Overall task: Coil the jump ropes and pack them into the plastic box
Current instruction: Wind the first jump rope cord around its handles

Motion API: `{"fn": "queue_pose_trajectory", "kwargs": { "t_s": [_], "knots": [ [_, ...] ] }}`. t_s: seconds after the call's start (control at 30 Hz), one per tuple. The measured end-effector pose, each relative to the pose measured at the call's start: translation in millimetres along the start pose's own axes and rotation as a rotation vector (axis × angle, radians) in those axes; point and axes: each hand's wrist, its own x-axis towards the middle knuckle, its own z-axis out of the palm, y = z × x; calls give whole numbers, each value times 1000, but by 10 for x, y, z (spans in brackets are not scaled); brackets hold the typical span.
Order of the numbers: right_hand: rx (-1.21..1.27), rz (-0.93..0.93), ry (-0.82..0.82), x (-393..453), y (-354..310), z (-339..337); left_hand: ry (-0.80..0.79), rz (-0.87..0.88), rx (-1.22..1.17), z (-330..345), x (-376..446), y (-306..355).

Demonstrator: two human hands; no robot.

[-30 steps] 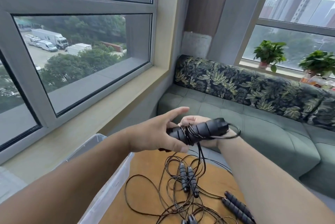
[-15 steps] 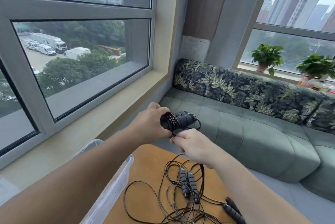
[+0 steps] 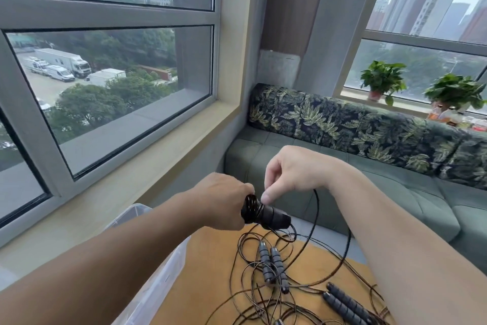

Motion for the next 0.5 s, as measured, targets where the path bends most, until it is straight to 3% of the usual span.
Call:
{"fn": "queue_pose_trajectory", "kwargs": {
  "t_s": [0.13,0.27,0.37,0.5],
  "knots": [
    [278,-17,-17,110,206,124,-98,0,-241,9,-77,86],
    [785,-24,-47,185,392,391,-75,3,-604,-11,-76,64],
    [1301,-17,-55,200,461,612,8,12,-811,9,-48,1],
    [1437,-7,-3,182,452,895,45,-40,-1071,63,-7,-151]
  ]
}}
